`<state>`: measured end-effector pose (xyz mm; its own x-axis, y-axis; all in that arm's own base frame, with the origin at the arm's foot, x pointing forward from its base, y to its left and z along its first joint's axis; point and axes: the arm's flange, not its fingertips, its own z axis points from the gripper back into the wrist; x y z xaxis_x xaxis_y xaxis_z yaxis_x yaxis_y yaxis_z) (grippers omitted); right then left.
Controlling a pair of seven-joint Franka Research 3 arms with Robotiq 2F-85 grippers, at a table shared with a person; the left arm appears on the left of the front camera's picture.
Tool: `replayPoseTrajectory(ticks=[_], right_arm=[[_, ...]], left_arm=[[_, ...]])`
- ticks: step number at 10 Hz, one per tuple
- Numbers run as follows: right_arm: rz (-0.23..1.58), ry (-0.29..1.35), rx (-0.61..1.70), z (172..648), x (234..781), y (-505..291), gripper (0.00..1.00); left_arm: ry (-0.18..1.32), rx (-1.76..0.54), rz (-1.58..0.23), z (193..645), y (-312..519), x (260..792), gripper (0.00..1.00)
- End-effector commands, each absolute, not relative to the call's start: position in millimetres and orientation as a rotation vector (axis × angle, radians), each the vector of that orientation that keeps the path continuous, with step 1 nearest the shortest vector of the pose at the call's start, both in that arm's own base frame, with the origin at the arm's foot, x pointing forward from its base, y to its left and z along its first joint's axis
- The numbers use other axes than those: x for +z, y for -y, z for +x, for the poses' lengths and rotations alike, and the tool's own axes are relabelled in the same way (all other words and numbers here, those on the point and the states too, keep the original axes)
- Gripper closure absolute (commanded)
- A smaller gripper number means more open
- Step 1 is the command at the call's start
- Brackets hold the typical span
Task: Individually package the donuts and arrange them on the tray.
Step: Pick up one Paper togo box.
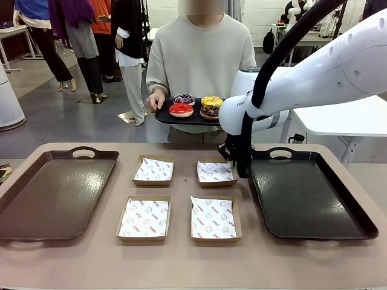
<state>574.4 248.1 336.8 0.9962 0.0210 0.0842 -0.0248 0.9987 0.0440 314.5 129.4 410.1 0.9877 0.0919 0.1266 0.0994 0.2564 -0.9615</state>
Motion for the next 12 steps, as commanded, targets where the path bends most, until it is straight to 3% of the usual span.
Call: replayPoseTrajectory(ticks=[1, 6, 12], right_arm=[[0.06, 0.045, -0.015, 555, 385, -252, 1.0], [0.042, 0.072, -0.051, 529, 504, -241, 1.0], [0.044, 0.082, -0.031, 523, 515, -238, 1.0]], left_arm=[[0.179, 0.011, -1.323, 314, -128, 412, 0.0], [0.179, 0.011, -1.323, 314, -128, 412, 0.0], [0.179, 0.011, -1.323, 314, -128, 412, 0.0]])
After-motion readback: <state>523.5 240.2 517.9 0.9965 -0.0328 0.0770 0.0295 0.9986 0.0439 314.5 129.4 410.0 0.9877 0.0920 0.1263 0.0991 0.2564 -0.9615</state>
